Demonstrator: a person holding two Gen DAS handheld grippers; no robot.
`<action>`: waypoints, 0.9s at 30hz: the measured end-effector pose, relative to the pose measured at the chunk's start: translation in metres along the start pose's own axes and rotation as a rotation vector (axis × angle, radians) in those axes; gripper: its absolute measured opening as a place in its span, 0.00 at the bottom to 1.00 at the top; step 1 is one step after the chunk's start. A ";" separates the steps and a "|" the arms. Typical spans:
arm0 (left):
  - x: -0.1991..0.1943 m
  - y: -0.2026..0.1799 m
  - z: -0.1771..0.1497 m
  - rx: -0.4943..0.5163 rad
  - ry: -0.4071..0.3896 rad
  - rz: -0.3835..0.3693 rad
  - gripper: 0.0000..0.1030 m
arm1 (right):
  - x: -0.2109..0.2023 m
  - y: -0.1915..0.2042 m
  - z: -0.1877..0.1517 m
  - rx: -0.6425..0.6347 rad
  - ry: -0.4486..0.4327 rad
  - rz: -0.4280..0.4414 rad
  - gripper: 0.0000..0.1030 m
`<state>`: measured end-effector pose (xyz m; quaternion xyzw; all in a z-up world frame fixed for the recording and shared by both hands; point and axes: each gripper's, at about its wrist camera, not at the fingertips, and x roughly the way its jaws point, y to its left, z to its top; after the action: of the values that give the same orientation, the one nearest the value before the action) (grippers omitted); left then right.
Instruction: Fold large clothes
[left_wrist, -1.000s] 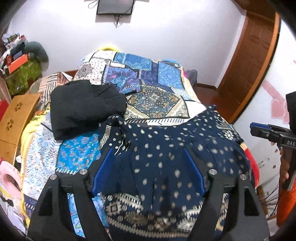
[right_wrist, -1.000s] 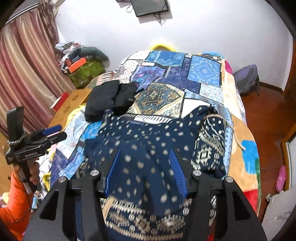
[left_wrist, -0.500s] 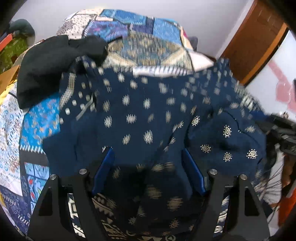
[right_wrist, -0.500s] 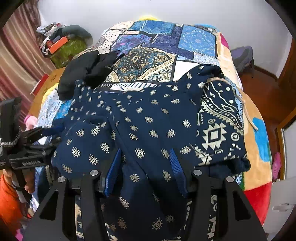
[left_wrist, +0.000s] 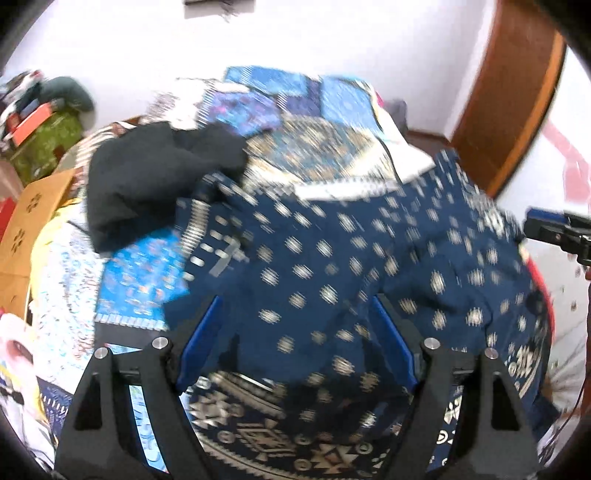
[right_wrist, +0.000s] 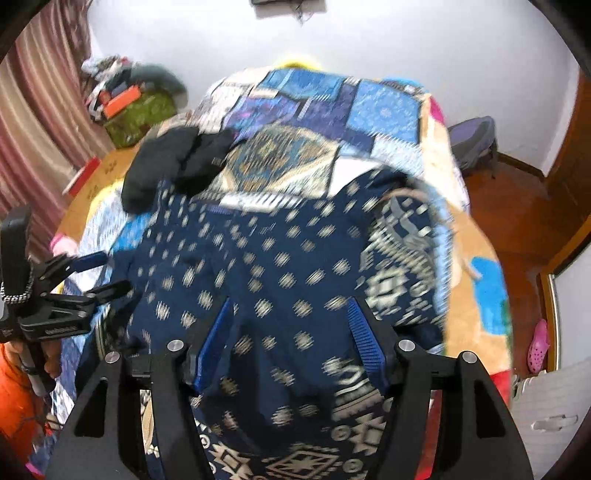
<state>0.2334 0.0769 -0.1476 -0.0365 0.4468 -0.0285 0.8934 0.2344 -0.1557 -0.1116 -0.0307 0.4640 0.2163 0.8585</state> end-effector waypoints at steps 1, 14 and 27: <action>-0.006 0.009 0.004 -0.024 -0.019 0.008 0.79 | -0.004 -0.004 0.003 0.012 -0.014 -0.002 0.59; 0.032 0.118 0.000 -0.366 0.025 0.028 0.85 | 0.006 -0.084 0.017 0.284 -0.030 0.036 0.59; 0.122 0.147 -0.027 -0.624 0.181 -0.251 0.84 | 0.087 -0.117 0.005 0.427 0.174 0.177 0.62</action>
<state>0.2879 0.2122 -0.2743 -0.3597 0.5034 -0.0033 0.7856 0.3265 -0.2309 -0.1965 0.1736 0.5724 0.1844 0.7799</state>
